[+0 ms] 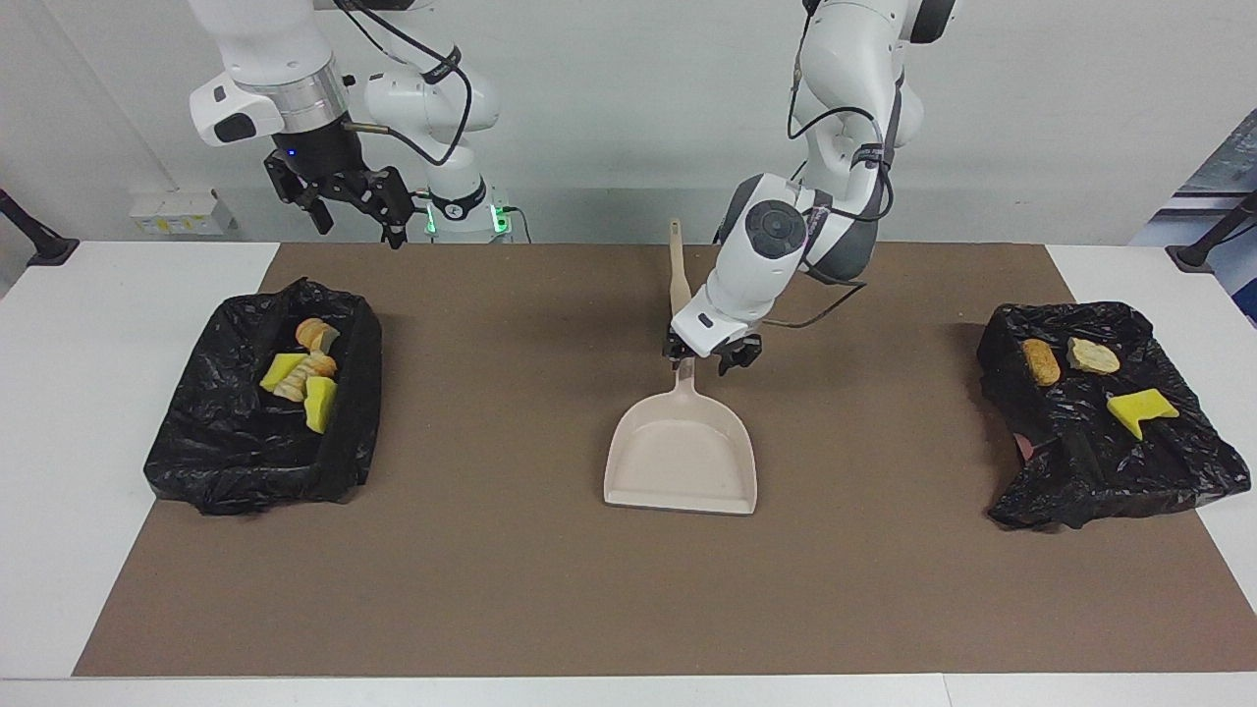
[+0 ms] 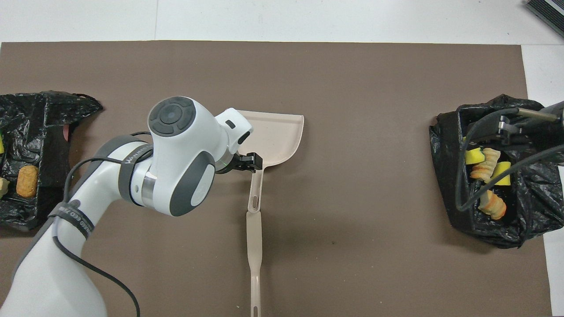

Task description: Sweep and dump trash in bin

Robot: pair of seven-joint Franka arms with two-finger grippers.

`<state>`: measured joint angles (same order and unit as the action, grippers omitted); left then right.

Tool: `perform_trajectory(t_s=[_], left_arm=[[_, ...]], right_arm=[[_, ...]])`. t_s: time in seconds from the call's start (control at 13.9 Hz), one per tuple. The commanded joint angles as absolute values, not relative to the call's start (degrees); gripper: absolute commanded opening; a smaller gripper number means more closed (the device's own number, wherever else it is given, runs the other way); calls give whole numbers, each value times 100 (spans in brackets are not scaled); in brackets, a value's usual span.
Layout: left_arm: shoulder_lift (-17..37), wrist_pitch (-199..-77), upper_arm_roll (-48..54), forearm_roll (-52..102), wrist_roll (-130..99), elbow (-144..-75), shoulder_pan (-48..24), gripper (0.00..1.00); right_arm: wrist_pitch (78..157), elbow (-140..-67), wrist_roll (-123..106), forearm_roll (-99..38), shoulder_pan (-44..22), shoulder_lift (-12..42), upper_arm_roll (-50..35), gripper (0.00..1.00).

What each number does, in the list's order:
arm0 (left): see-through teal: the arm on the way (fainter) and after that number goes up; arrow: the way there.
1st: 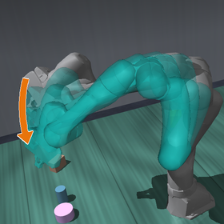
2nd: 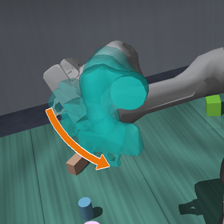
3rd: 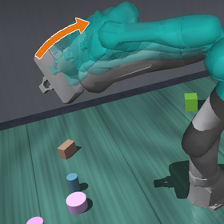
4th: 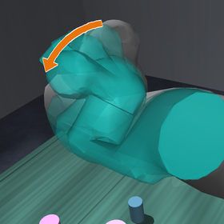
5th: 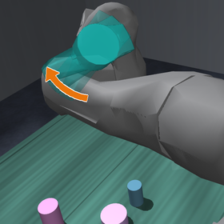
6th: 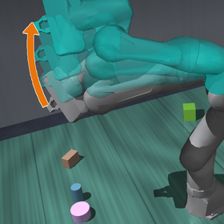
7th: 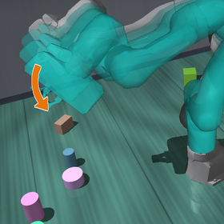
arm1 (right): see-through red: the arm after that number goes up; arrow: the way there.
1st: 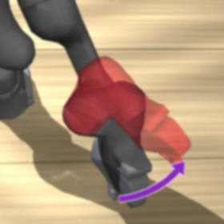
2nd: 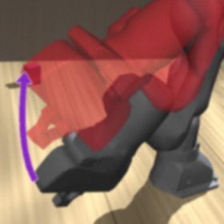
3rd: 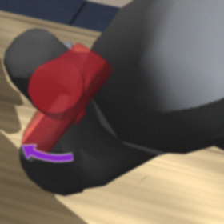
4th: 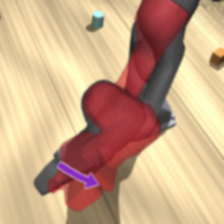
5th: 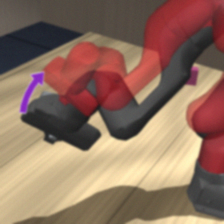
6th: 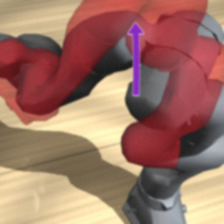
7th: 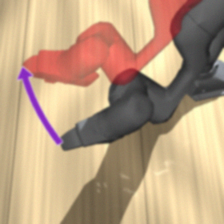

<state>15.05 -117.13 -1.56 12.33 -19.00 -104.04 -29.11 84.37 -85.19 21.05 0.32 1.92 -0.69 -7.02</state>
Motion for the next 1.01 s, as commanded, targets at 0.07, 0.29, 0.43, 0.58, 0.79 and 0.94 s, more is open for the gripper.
perform_trajectory(t_s=[0.07, 0.29, 0.43, 0.58, 0.79, 0.94], left_arm=[[1266, -11575, -141, 1213, -1820, -10433, -2366, 100], [1169, -11558, -149, 915, -1057, -10319, -1909, 100], [1082, -11496, -149, 643, -609, -10231, -1584, 100], [924, -11400, -149, 536, -64, -10213, -1276, 100], [730, -10979, -149, 519, 517, -10064, -775, 100], [625, -10575, -141, 214, 720, -9793, -476, 100]], right_arm=[[8508, -8560, 1986, -105, 264, -97, -729, 100], [8508, -8569, 1986, -105, 246, -105, -729, 100], [8508, -8578, 1986, -105, 246, -105, -729, 100], [8499, -8578, 1986, -105, 246, -105, -729, 100], [8499, -8578, 1986, -105, 237, -105, -729, 100], [8499, -8578, 1995, -105, 237, -105, -729, 100]])
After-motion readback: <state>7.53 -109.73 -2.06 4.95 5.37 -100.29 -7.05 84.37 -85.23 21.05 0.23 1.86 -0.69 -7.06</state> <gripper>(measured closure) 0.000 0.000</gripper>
